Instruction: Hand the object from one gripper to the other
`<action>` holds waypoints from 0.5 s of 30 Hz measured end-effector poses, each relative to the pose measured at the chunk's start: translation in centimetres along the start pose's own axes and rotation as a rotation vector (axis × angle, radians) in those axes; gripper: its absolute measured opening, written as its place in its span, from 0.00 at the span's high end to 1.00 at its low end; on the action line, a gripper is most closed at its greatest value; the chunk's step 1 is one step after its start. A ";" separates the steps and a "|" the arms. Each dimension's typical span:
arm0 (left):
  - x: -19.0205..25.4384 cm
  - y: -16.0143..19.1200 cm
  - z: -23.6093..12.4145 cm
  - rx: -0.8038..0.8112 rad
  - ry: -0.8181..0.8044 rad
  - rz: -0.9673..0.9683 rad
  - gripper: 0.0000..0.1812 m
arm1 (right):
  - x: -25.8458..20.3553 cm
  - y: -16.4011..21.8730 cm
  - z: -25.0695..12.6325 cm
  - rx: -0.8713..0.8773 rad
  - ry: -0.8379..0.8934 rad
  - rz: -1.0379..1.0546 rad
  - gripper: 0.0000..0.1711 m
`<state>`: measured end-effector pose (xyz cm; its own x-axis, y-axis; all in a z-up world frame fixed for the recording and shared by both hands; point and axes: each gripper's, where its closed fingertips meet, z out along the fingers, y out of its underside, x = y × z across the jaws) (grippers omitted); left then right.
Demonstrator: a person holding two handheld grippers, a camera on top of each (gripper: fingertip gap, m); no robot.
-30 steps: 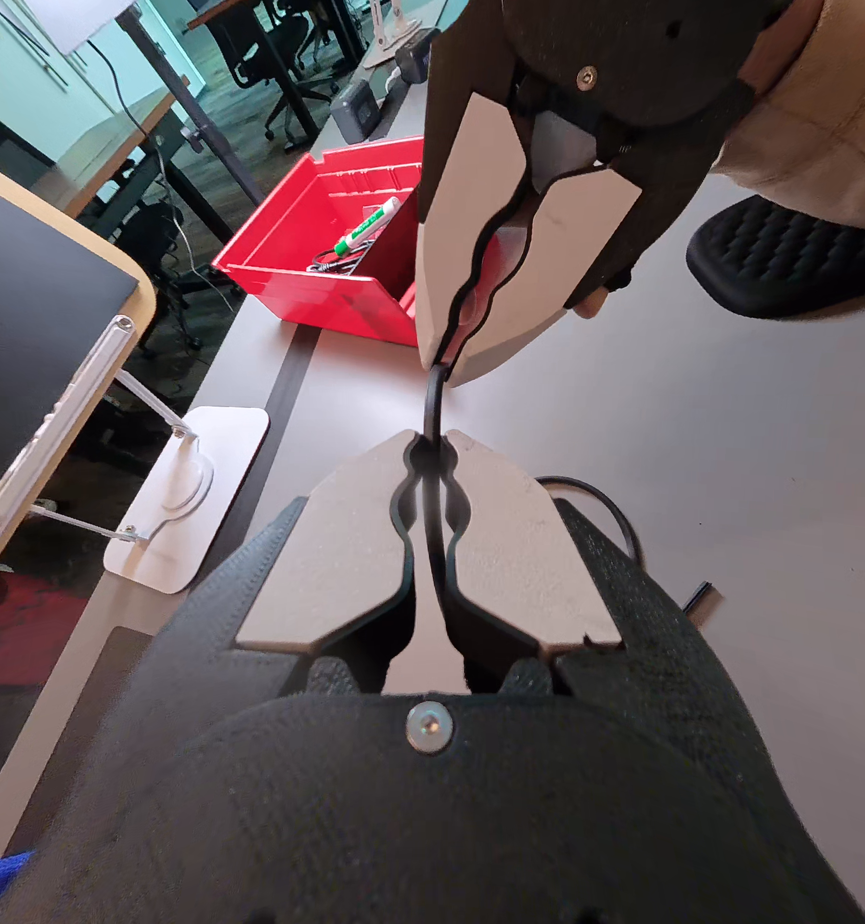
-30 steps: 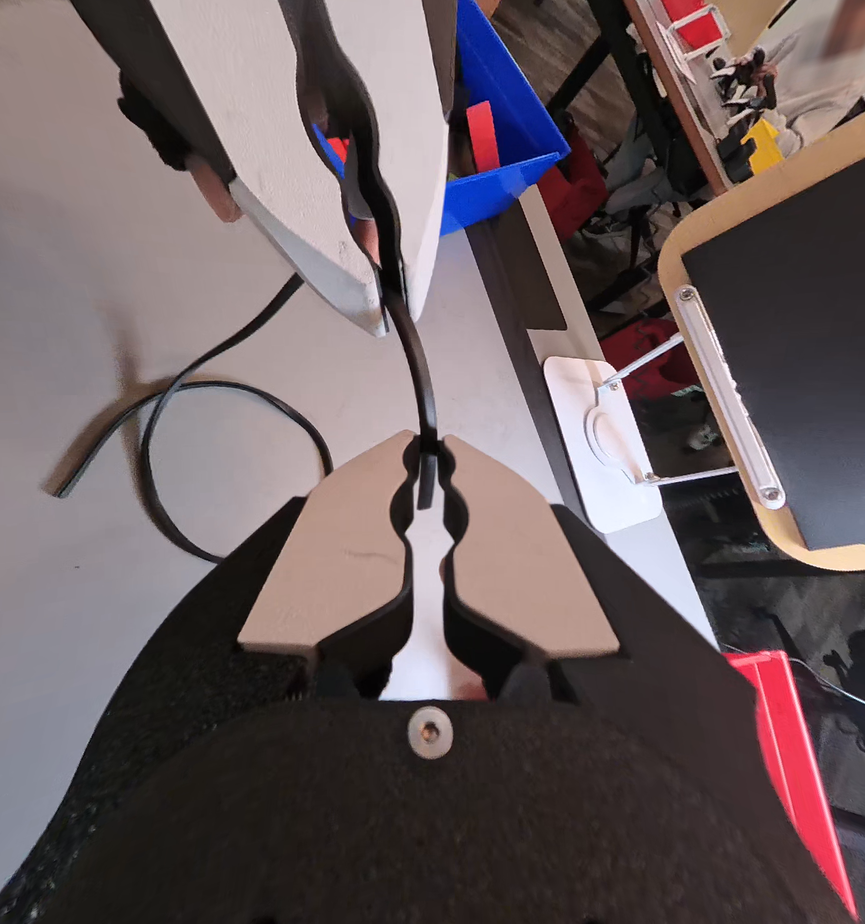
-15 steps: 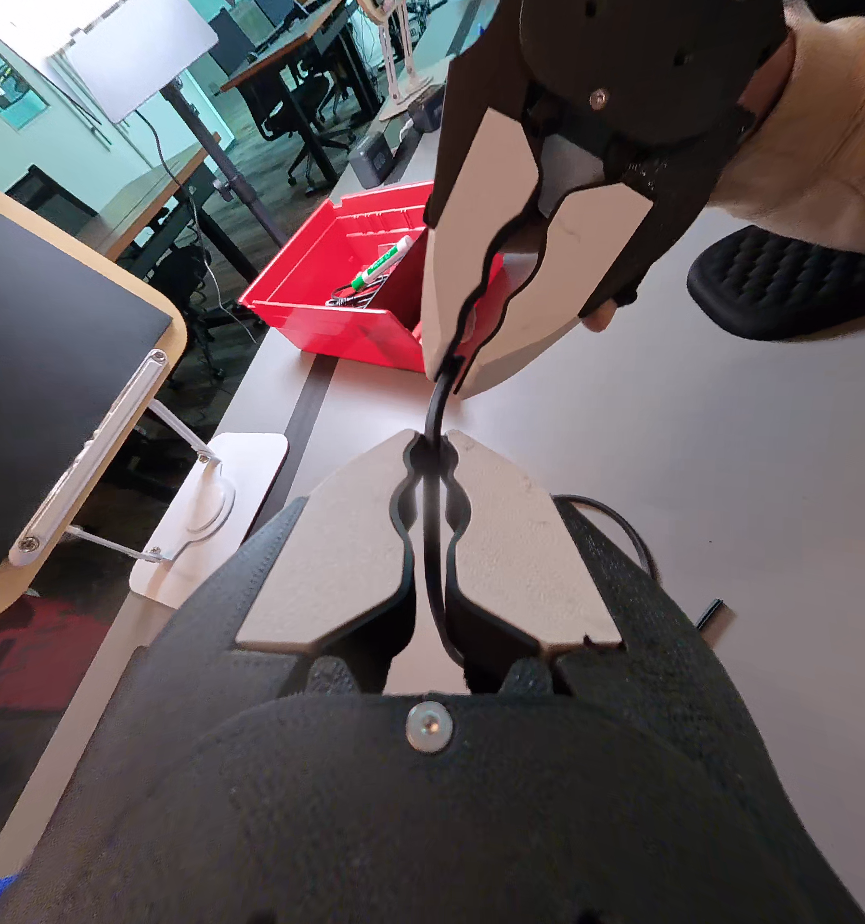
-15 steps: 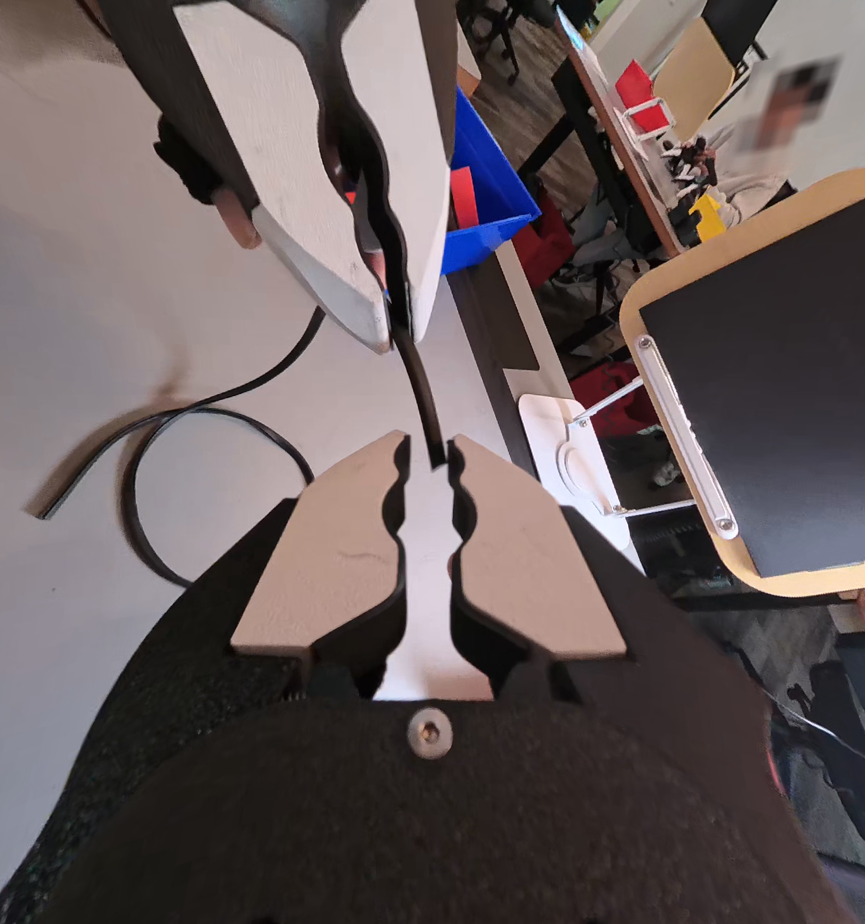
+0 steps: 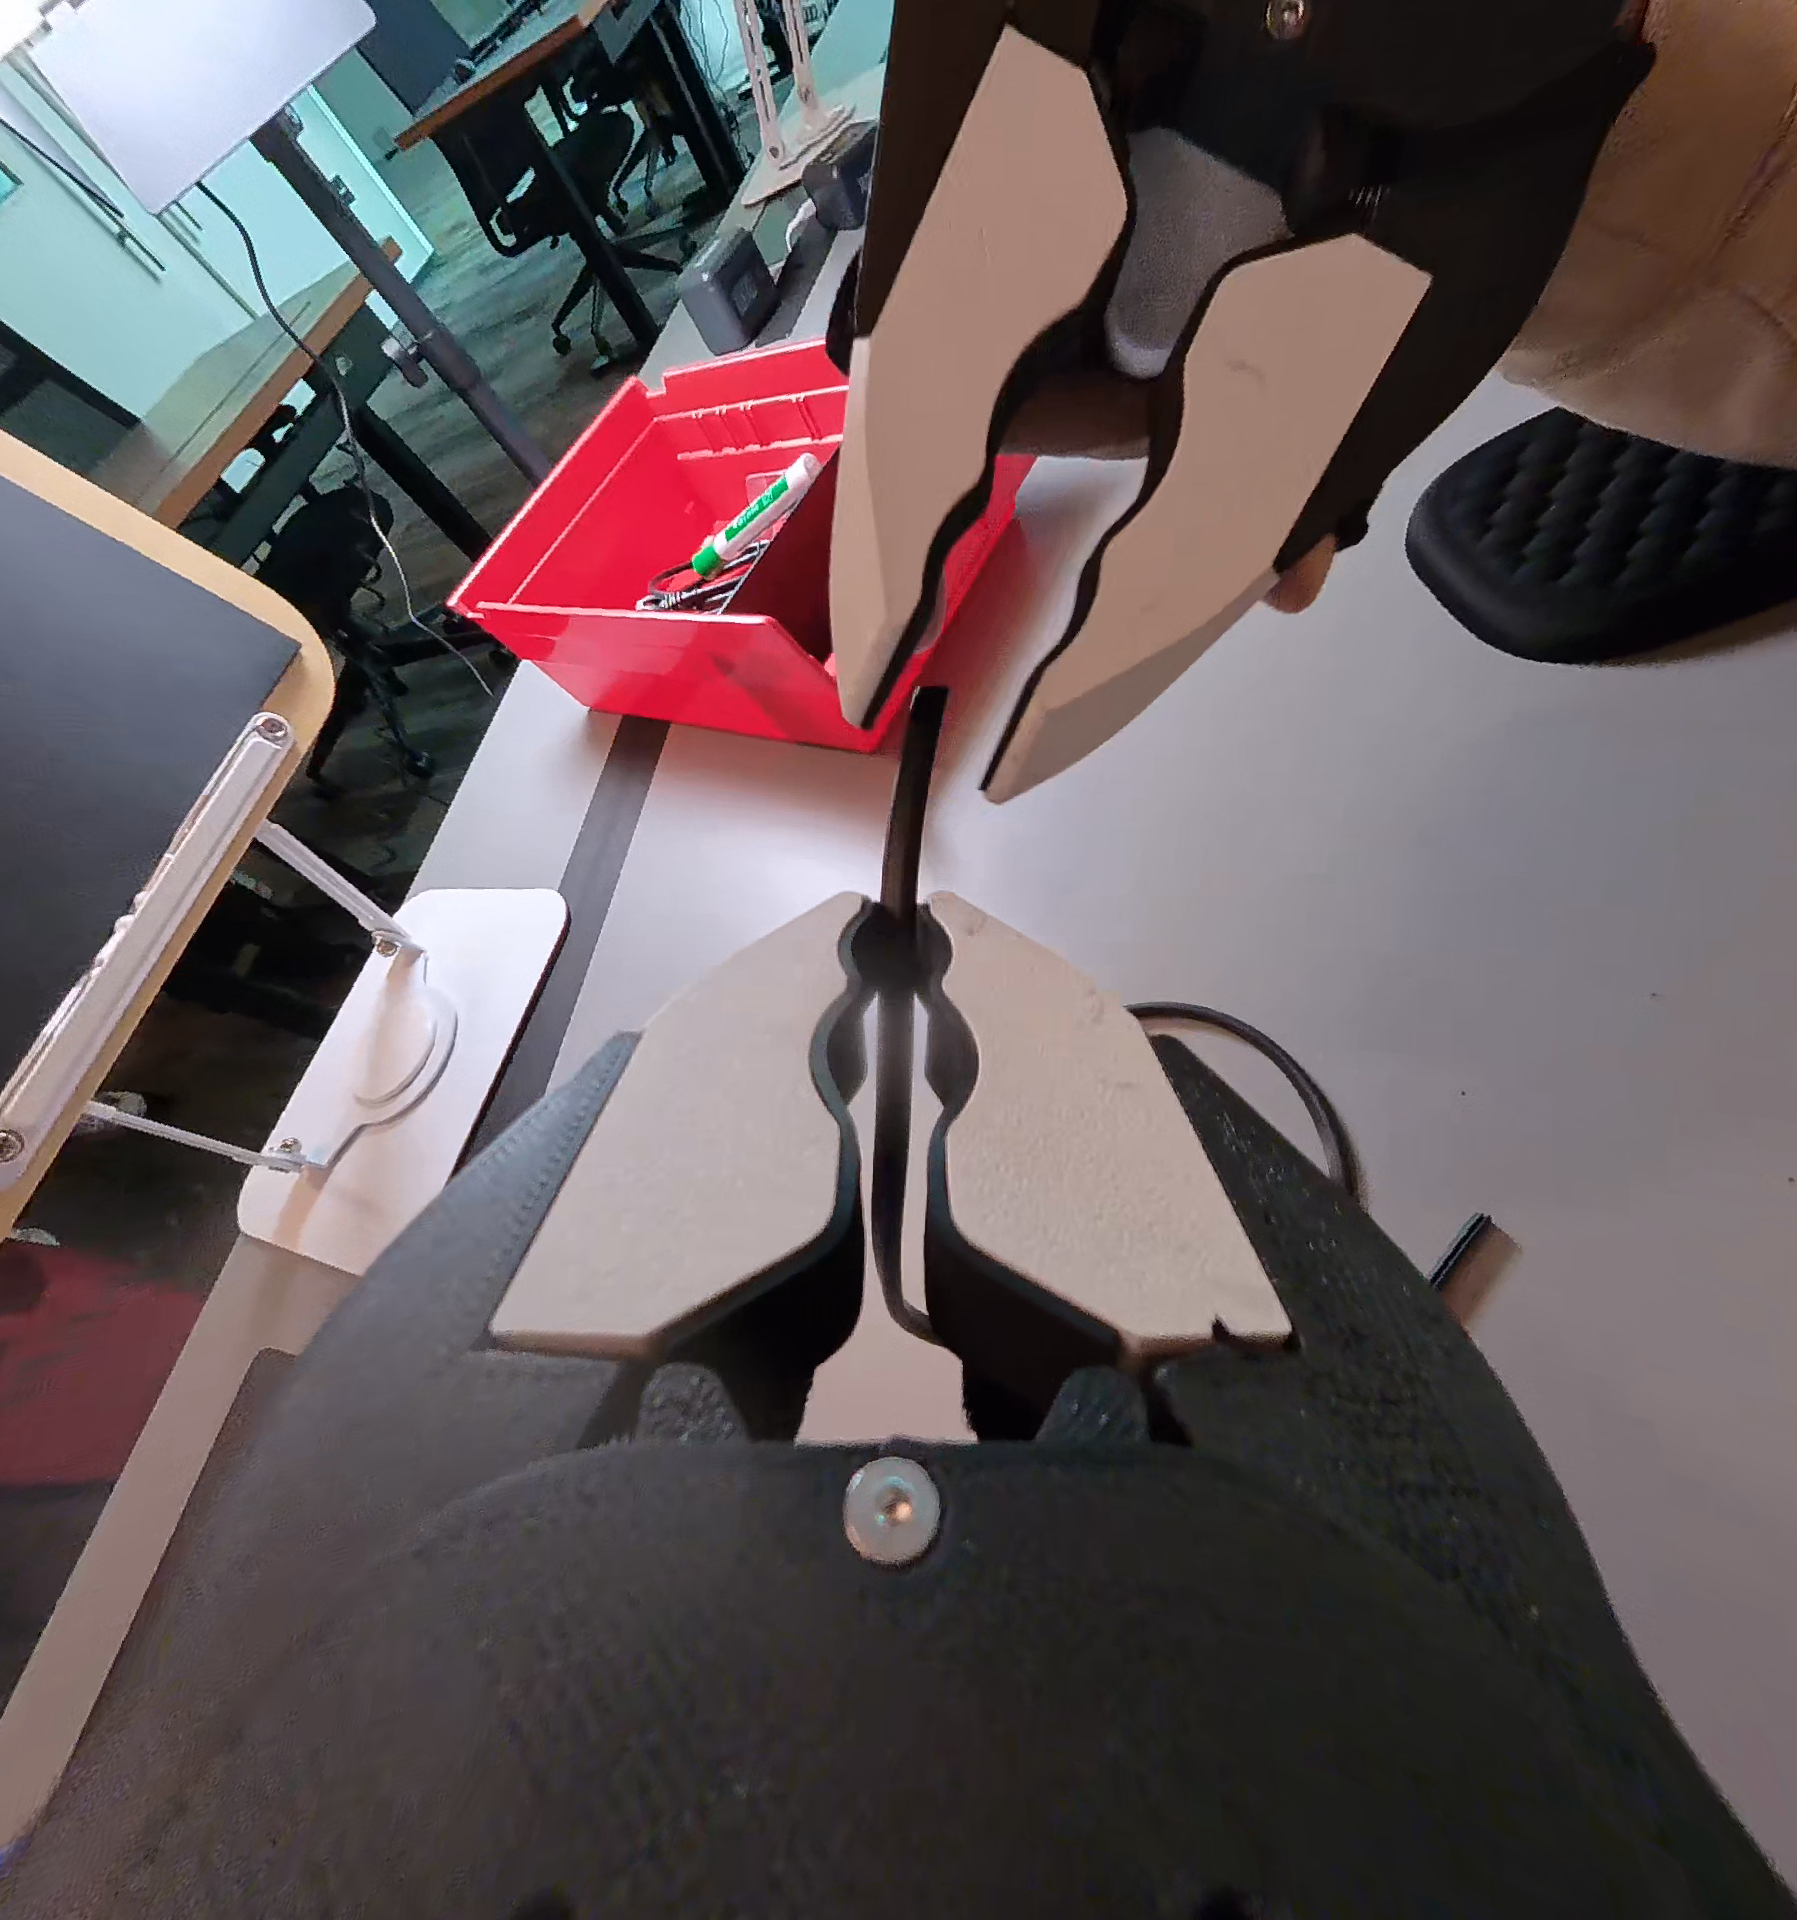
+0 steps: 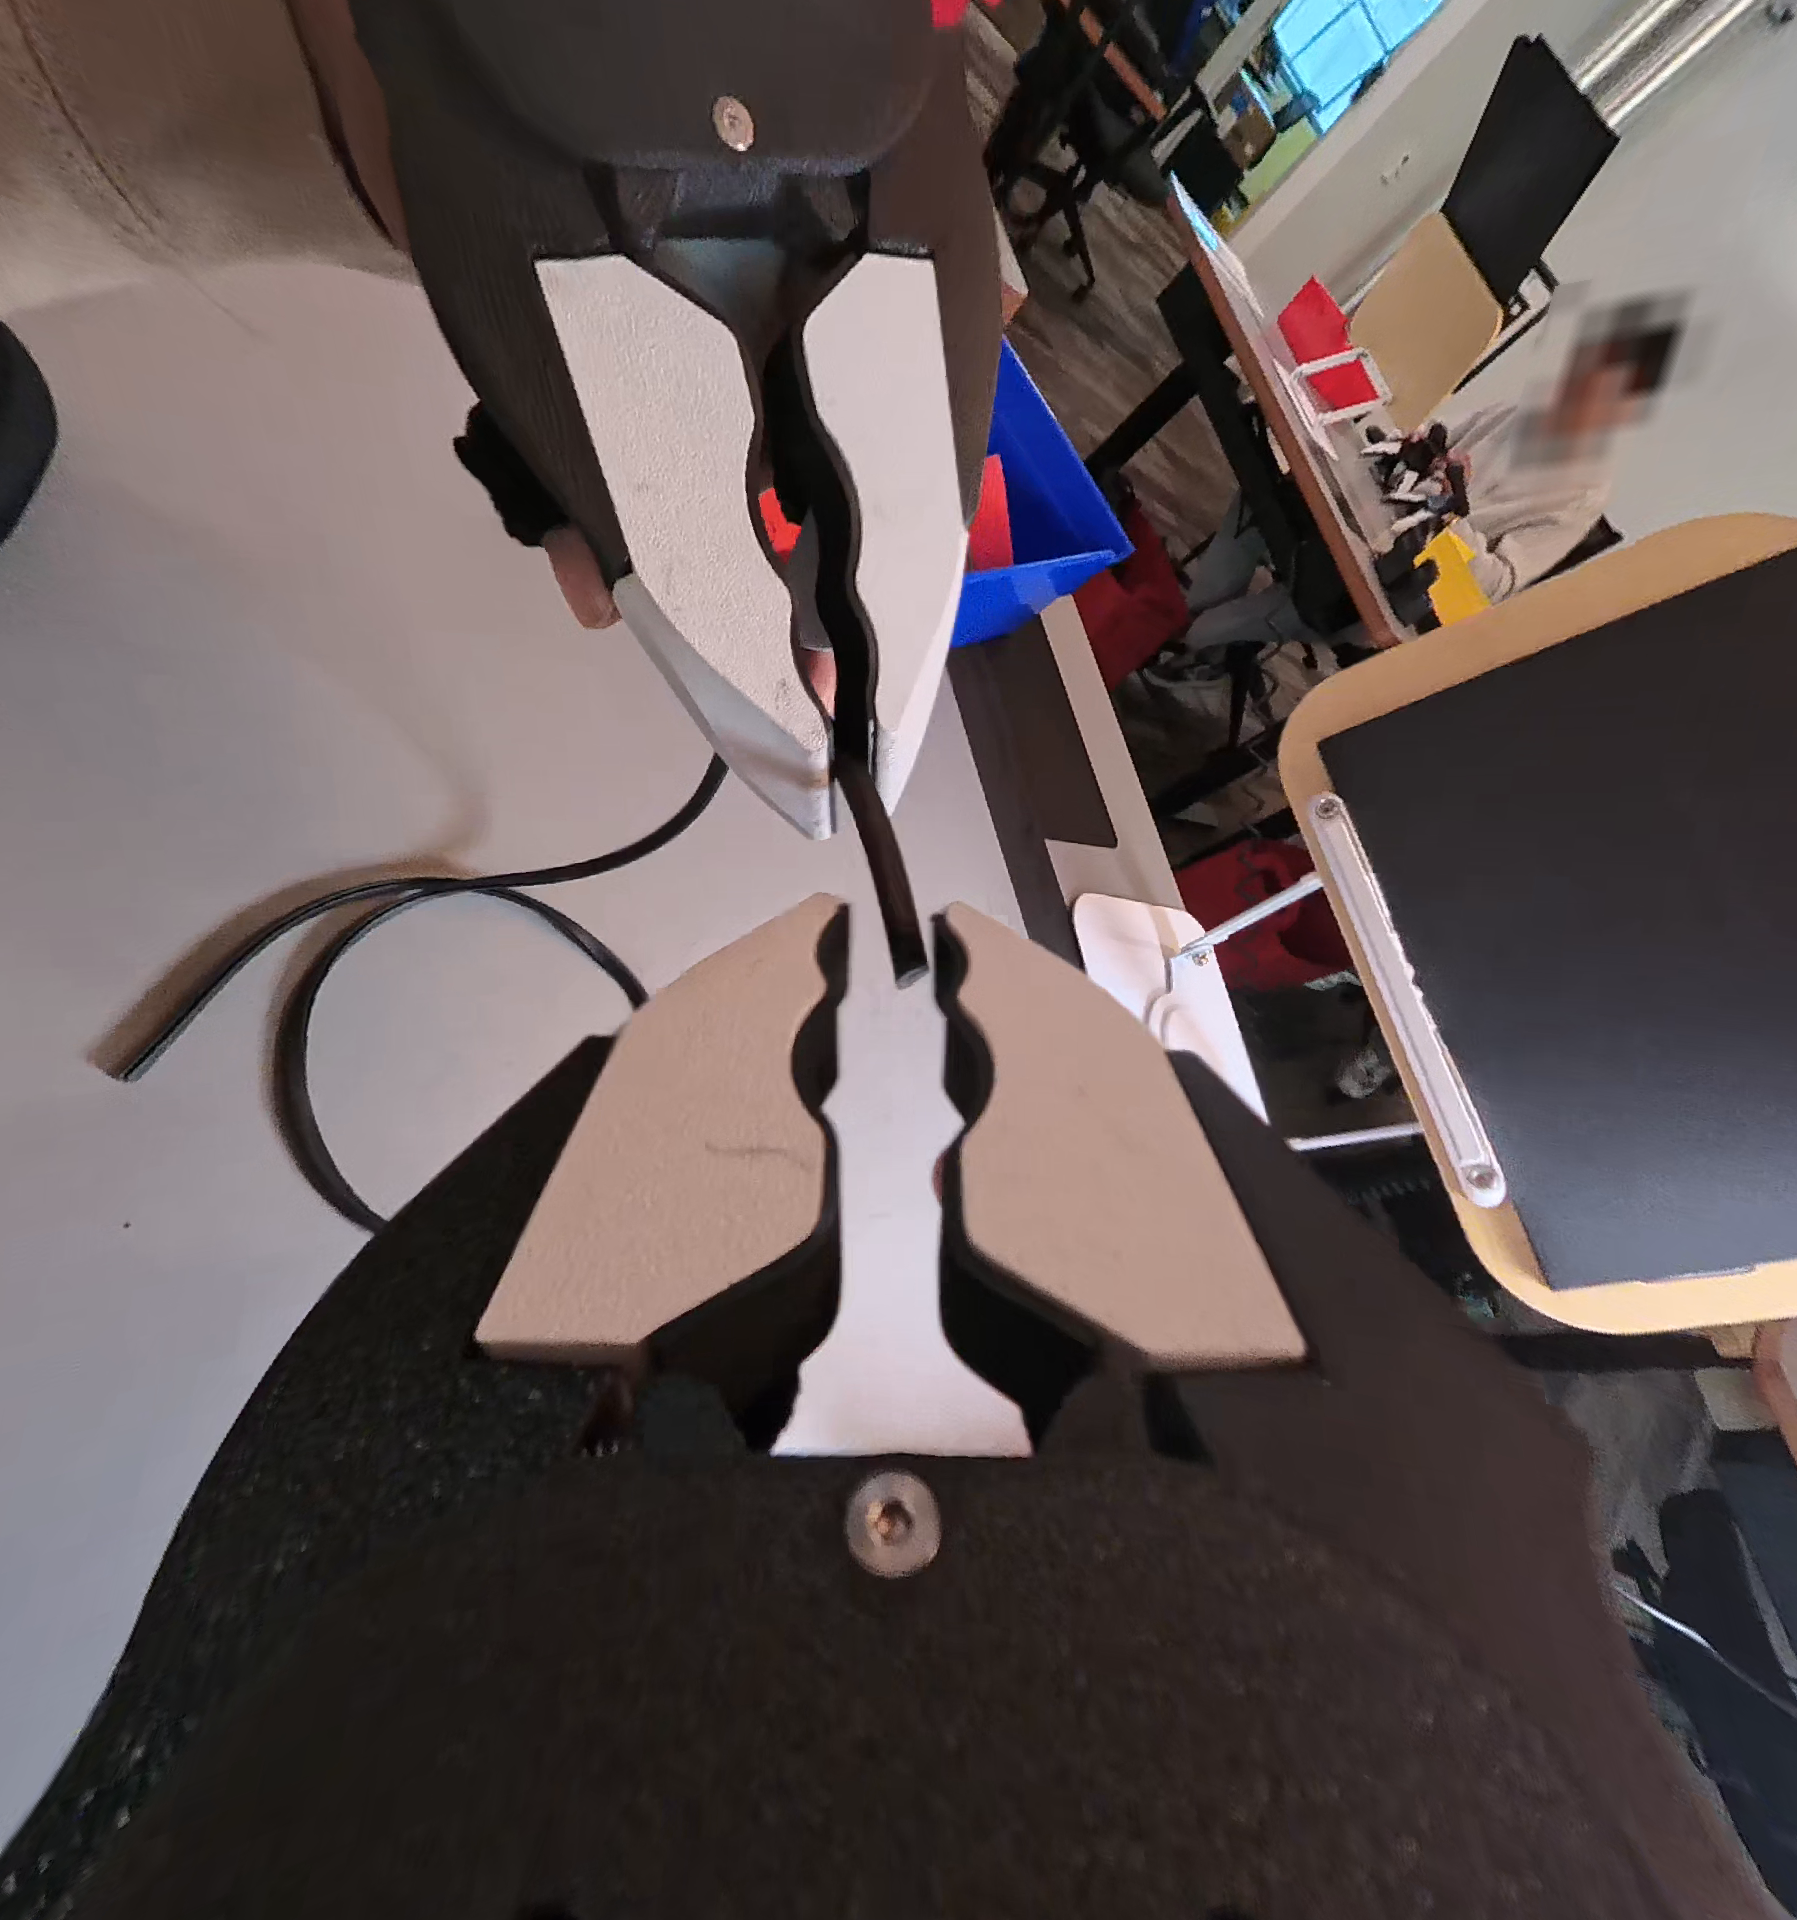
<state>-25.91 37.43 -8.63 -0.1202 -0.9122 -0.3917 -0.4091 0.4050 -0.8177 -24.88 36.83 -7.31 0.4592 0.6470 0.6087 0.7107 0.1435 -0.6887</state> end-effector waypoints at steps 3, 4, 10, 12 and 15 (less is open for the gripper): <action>0.2 0.2 0.1 0.000 0.027 -0.017 0.96 | -0.4 0.3 0.2 0.007 -0.033 -0.007 0.83; 0.5 0.4 0.2 -0.013 0.046 -0.016 0.96 | -0.5 0.3 0.4 0.014 -0.035 -0.010 0.83; 1.6 2.4 1.6 -0.111 0.119 -0.027 0.96 | -2.5 1.5 1.5 -0.033 -0.147 -0.014 0.97; 2.3 4.2 2.9 -0.187 0.149 -0.035 0.95 | -3.6 3.1 2.0 -0.086 -0.250 0.055 0.97; 2.1 7.4 4.9 -0.308 0.115 0.002 0.86 | -6.0 7.7 3.2 -0.254 -0.409 0.122 0.97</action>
<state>-24.82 38.86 -17.58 -0.2157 -0.9196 -0.3283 -0.6608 0.3850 -0.6442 -23.88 36.43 -17.51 0.3364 0.8958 0.2905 0.7956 -0.1052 -0.5967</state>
